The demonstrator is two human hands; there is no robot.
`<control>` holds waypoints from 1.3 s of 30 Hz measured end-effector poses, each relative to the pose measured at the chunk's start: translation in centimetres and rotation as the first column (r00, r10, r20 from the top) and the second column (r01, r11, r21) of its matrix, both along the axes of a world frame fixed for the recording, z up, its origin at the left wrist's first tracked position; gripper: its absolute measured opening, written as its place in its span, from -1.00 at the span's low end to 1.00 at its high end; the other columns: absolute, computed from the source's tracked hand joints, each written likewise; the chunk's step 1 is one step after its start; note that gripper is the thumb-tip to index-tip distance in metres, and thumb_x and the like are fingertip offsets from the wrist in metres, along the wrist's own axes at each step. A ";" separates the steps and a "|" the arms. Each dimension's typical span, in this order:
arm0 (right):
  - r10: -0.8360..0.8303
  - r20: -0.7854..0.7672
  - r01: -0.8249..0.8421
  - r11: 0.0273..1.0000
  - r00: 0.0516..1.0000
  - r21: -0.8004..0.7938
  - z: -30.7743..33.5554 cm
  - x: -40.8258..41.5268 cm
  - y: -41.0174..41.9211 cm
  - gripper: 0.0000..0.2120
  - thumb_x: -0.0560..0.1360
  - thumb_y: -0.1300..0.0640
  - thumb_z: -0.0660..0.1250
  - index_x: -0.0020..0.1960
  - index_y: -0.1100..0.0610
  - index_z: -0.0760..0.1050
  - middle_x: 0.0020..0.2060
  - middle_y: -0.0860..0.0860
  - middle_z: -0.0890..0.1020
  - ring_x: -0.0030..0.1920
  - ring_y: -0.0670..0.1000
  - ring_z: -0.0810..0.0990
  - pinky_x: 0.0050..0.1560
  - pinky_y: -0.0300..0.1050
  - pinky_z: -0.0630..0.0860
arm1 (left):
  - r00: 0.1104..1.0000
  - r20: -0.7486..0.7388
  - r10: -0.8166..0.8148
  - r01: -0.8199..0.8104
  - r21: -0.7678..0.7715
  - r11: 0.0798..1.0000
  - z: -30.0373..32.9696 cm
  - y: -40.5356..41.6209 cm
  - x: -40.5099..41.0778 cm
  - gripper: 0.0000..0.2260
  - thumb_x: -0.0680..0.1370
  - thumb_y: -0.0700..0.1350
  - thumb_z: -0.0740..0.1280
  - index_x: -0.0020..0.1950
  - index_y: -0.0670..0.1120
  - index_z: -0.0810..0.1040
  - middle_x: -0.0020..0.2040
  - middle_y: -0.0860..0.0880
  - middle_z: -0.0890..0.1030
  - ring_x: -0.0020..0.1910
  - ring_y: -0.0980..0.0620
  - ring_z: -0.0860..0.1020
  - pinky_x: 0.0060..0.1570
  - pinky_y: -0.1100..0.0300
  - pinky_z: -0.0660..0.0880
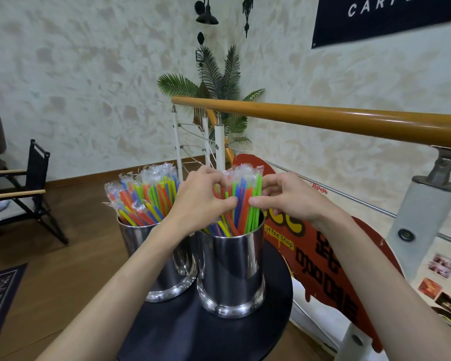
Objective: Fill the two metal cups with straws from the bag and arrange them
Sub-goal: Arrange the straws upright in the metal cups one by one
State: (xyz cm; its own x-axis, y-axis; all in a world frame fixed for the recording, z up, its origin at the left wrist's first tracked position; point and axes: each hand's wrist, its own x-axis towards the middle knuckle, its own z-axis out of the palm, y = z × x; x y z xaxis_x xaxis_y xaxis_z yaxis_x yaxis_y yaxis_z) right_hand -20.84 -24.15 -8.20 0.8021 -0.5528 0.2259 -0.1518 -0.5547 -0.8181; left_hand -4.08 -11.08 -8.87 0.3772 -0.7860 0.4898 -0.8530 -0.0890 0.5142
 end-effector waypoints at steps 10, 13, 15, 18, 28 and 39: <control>0.060 0.153 -0.062 0.998 0.986 0.010 0.3 0.6 1.3 -0.93 0.54 0.10 0.47 0.00 -0.05 0.68 -0.13 0.01 0.72 -0.20 -0.09 0.62 -0.27 -0.22 0.52 | 0.998 -0.034 -0.060 0.059 -0.036 0.998 1.0 1.0 0.6 -0.79 0.43 0.17 0.45 -0.17 0.05 0.59 0.14 0.14 0.53 0.15 0.12 0.51 0.22 0.04 0.42; 0.024 0.093 -0.019 0.998 0.995 -0.053 -0.5 1.3 1.6 -0.93 0.53 0.08 0.49 -0.03 -0.07 0.63 -0.27 -0.14 0.69 -0.25 -0.15 0.63 -0.22 -0.17 0.51 | 0.986 0.160 0.054 -0.065 0.066 0.996 0.6 0.9 0.9 -0.80 0.44 0.23 0.43 -0.16 0.14 0.54 0.24 0.13 0.50 0.28 0.04 0.41 0.20 0.08 0.18; -0.044 0.092 0.052 0.995 0.995 -0.085 -1.1 1.9 1.4 -0.84 0.48 0.07 0.54 -0.04 -0.04 0.56 -0.32 -0.10 0.69 -0.26 -0.13 0.66 -0.18 -0.10 0.49 | 0.969 0.231 0.087 -0.102 0.053 0.993 0.3 0.8 1.1 -0.77 0.46 0.15 0.45 0.02 0.11 0.55 0.27 0.09 0.48 0.29 0.01 0.40 0.18 0.08 0.17; -0.119 0.128 0.131 0.987 0.985 -0.090 -1.6 2.3 1.1 -0.69 0.41 0.07 0.60 -0.05 0.02 0.46 -0.28 0.00 0.72 -0.23 -0.03 0.70 -0.14 0.02 0.57 | 0.972 0.218 0.089 -0.090 -0.002 0.996 0.1 1.0 1.4 -0.43 0.43 0.10 0.51 0.38 0.07 0.40 0.33 0.06 0.47 0.33 0.01 0.40 0.27 0.00 0.26; -0.196 0.179 0.254 0.878 0.964 -0.405 -1.5 2.0 2.2 -0.71 0.33 0.10 0.65 -0.20 0.05 0.52 -0.28 -0.05 0.55 -0.28 -0.09 0.51 -0.28 -0.26 0.42 | 0.950 0.304 0.079 -0.058 -0.077 0.995 -0.2 1.3 2.1 -0.42 0.40 0.09 0.56 0.36 0.09 0.43 0.32 0.04 0.44 0.33 0.03 0.37 0.23 0.16 0.20; -0.088 0.006 0.086 0.950 0.996 -0.302 -0.6 1.5 1.9 -0.61 0.35 0.02 0.64 0.09 -0.05 0.57 -0.24 -0.10 0.58 -0.36 -0.23 0.51 -0.24 -0.28 0.44 | 0.990 0.143 -0.001 -0.013 0.099 0.995 0.0 1.6 2.2 -0.69 0.46 0.17 0.50 0.12 0.07 0.61 0.38 0.05 0.42 0.38 0.00 0.36 0.38 -0.05 0.24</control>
State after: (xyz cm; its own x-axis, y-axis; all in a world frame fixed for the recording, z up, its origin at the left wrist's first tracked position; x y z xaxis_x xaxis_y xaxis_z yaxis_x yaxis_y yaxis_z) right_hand -19.38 -22.24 -8.80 0.7564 -0.5274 0.3869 -0.2158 -0.7595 -0.6136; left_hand -1.93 -9.49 -8.83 0.3140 -0.8316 0.4582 -0.9164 -0.1393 0.3752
